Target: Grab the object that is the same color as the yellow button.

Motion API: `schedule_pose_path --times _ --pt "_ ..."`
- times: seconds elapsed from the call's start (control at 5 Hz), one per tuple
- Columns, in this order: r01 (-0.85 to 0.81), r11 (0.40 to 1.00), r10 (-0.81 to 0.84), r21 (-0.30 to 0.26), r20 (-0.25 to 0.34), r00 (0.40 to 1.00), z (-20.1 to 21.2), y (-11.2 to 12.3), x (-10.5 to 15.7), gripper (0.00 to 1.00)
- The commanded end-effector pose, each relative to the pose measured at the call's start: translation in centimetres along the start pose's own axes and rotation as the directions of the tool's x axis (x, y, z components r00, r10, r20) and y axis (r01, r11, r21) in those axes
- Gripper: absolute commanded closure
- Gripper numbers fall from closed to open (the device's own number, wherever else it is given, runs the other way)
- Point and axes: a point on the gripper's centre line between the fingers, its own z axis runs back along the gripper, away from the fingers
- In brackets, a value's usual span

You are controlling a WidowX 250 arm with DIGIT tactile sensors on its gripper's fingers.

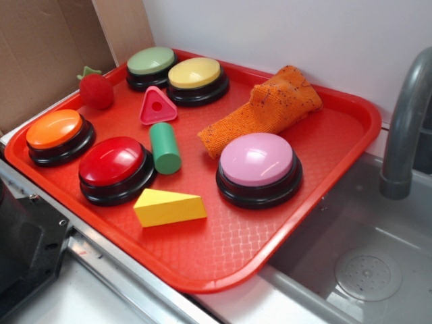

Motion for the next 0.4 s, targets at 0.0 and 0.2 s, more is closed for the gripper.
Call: schedule_pose_path --times 0.0,0.2 --pt "0.0 1.0 0.0 0.0 0.0 1.0 0.0 0.0 0.0 0.0" --pt "0.249 0.969 -0.248 -0.007 0.037 0.968 -2.8 -1.7 0.7 0.0"
